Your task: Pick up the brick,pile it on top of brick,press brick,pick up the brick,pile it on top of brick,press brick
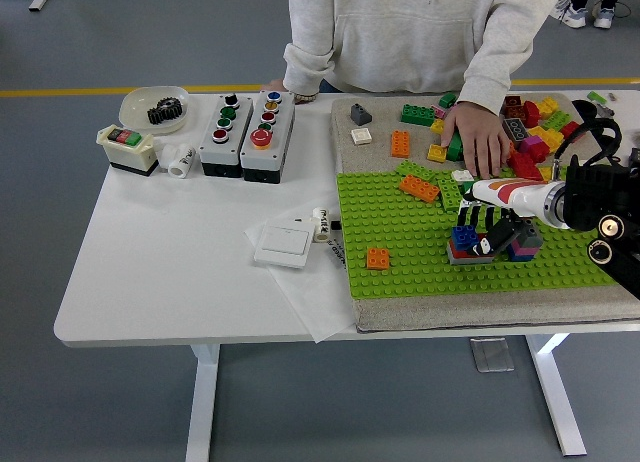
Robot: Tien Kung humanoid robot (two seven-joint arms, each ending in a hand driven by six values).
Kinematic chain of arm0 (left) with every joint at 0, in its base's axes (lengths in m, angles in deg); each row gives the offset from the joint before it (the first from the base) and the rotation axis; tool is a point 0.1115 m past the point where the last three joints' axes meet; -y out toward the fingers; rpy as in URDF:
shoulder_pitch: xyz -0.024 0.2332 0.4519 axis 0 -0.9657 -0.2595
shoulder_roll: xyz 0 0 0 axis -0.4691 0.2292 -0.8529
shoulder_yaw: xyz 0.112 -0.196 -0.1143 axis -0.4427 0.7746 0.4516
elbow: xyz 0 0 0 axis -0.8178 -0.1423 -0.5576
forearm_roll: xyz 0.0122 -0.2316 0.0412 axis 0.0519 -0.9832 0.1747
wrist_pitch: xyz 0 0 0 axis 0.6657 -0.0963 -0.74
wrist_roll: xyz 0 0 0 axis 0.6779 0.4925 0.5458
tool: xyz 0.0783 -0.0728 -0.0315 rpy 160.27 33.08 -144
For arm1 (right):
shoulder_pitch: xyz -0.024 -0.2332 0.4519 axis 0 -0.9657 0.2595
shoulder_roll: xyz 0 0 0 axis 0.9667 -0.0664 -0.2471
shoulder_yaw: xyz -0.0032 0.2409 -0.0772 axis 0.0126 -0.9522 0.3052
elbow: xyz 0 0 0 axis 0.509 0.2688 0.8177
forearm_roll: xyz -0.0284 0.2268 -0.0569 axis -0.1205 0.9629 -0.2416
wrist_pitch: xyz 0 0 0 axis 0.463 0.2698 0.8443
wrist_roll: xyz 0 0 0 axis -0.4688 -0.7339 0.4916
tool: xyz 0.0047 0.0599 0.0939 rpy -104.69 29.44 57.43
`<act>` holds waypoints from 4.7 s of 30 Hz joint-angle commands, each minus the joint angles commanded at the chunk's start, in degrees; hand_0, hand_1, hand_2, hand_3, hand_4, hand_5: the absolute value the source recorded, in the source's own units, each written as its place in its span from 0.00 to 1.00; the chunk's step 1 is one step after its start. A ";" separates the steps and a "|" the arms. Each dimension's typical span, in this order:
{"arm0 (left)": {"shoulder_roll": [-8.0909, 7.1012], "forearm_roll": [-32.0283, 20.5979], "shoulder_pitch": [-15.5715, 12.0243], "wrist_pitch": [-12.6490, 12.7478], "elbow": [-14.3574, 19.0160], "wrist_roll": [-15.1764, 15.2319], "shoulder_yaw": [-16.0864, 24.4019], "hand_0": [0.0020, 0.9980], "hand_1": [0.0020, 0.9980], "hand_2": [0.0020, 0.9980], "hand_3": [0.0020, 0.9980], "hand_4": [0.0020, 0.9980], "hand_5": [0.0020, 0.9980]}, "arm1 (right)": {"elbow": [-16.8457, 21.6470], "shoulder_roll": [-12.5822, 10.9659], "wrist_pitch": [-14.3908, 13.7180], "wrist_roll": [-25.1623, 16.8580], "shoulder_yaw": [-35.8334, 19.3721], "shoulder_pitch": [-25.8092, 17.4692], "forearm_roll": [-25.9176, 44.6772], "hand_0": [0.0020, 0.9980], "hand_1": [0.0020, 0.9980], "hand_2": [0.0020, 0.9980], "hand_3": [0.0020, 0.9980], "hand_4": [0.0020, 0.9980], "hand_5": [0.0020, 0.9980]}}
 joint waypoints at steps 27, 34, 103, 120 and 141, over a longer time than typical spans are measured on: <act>0.06 1.56 -0.39 -0.15 -0.09 -0.14 0.97 0.76 0.79 0.79 0.67 0.76 0.64 | 11.44 -3.23 -2.17 0.85 -12.24 -6.67 -0.90 0.48 0.59 0.71 0.79 0.98 0.26; 0.15 2.65 -0.70 -0.27 -0.15 -0.30 1.66 0.76 0.80 0.79 0.67 0.77 0.64 | 18.37 -5.71 -7.69 2.02 -15.29 -12.28 2.61 0.71 0.72 0.75 0.67 0.76 0.37; 0.50 1.00 -0.05 -0.30 -0.20 0.16 0.24 0.77 0.80 0.79 0.67 0.76 0.64 | 21.23 -6.75 -14.10 -3.75 -10.45 -21.20 -9.96 0.71 0.71 0.75 0.61 0.71 0.38; 0.53 1.02 -0.06 -0.27 -0.19 0.17 0.22 0.77 0.80 0.79 0.67 0.76 0.64 | 20.68 -6.92 -12.97 -3.06 -10.04 -21.36 -10.22 0.71 0.71 0.75 0.62 0.72 0.39; 0.57 1.76 -0.57 -0.47 -0.12 -0.09 0.53 0.78 0.80 0.80 0.67 0.76 0.64 | 20.51 -6.92 -11.90 -2.64 -8.80 -21.94 -10.01 0.71 0.71 0.75 0.62 0.73 0.39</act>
